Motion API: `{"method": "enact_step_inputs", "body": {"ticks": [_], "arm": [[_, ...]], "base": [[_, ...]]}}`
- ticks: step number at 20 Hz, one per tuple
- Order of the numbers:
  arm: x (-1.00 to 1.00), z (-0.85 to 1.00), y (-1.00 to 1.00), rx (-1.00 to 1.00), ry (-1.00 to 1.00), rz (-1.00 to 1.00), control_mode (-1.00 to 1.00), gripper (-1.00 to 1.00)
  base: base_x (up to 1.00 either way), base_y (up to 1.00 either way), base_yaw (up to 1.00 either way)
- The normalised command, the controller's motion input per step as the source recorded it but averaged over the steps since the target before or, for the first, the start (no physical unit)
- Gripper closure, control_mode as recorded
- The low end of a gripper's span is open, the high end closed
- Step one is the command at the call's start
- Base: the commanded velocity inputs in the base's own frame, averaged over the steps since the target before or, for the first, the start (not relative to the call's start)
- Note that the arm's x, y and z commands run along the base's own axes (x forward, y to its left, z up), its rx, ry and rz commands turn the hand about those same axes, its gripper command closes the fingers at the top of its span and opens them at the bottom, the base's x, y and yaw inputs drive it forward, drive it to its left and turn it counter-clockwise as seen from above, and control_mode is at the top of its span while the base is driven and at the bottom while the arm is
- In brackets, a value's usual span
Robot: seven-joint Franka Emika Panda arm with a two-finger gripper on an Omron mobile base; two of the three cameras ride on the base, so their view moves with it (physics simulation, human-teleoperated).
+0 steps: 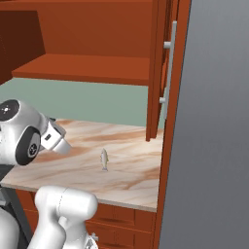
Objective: Retrieve the tupperware from the cabinet, then place the raw meat into the tupperware to avoid contamination.
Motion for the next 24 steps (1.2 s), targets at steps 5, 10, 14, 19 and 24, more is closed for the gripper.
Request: {"method": "enact_step_inputs", "body": {"ticks": [5, 10, 14, 19, 24], "arm": [[0.35, -0.58, 0.11, 0.00, 0.04, 0.00, -1.00, 1.00], [0.38, -0.46, 0.11, 0.00, 0.01, 0.00, -1.00, 1.00], [0.30, -0.34, 0.09, -0.03, 0.00, 0.00, -1.00, 1.00], [0.32, -0.33, 0.08, -0.02, 0.00, 0.00, -1.00, 1.00], [0.36, -0.23, 0.00, 0.00, 0.01, 0.00, -1.00, 1.00]], "base": [[0.00, 0.00, 0.00], [0.00, 0.00, 0.00], [0.00, 0.00, 0.00], [0.00, 0.00, 0.00], [0.00, 0.00, 0.00]]}}
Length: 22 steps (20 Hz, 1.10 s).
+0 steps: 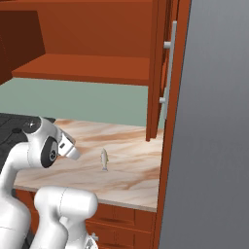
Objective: Retrieve the tupperware from the cabinet, then place the raw meat into the tupperware to avoid contamination.
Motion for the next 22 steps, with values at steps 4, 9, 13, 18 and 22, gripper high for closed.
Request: {"method": "enact_step_inputs", "body": {"ticks": [4, 9, 13, 18, 22], "arm": [[0.32, -0.13, 0.00, 0.00, 0.04, 0.00, -1.00, 1.00], [0.26, -0.12, 0.02, 0.00, 0.05, 0.00, -1.00, 1.00], [0.20, -0.15, 0.05, -0.05, 0.07, -0.04, -1.00, 1.00], [0.20, -0.19, 0.10, -0.06, 0.06, -0.05, -1.00, 1.00], [0.25, -0.25, 0.06, -0.05, 0.06, -0.05, -1.00, 1.00]], "base": [[0.00, 0.00, 0.00], [0.00, 0.00, 0.00], [0.00, 0.00, 0.00], [0.00, 0.00, 0.00], [0.00, 0.00, 0.00]]}}
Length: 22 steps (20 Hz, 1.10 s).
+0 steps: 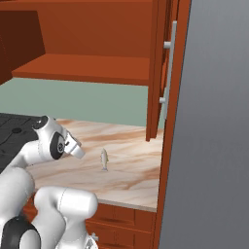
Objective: Retrieve the tupperware from the cabinet, then place the raw meat into the tupperware to avoid contamination.
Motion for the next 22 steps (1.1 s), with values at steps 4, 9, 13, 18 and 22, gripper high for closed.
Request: {"method": "enact_step_inputs", "body": {"ticks": [4, 9, 13, 18, 22], "arm": [[0.25, -0.25, 0.01, -0.02, 0.04, -0.03, -1.00, 1.00], [0.28, -0.27, 0.00, 0.00, 0.02, -0.01, -1.00, 1.00], [0.28, -0.30, 0.00, 0.00, 0.03, -0.01, -1.00, 1.00], [0.26, -0.32, 0.00, 0.00, 0.03, 0.00, -1.00, 1.00], [0.29, -0.31, 0.00, 0.00, 0.03, 0.00, -1.00, 1.00]], "base": [[0.00, 0.00, 0.00], [0.00, 0.00, 0.00], [0.00, 0.00, 0.00], [0.00, 0.00, 0.00], [0.00, 0.00, 0.00]]}}
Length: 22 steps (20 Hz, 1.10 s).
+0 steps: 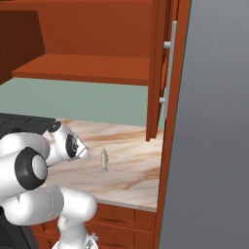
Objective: Retrieve the tupperware from the cabinet, then place the raw meat into the tupperware to avoid contamination.
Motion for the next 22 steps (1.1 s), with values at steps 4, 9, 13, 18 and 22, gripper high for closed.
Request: {"method": "enact_step_inputs", "body": {"ticks": [4, 9, 13, 18, 22], "arm": [[0.21, -0.28, 0.00, 0.00, 0.02, 0.00, -1.00, 1.00], [0.18, -0.25, 0.00, 0.00, 0.00, 0.00, -1.00, 1.00], [0.18, -0.25, 0.00, -0.01, 0.00, -0.01, -1.00, 1.00], [0.06, -0.17, 0.02, -0.01, 0.00, -0.01, -1.00, -1.00], [-0.01, -0.02, 0.06, 0.00, 0.00, 0.00, -1.00, -1.00]], "base": [[0.00, 0.00, 0.00], [0.00, 0.00, 0.00], [0.00, 0.00, 0.00], [0.00, 0.00, 0.00], [0.00, 0.00, 0.00]]}}
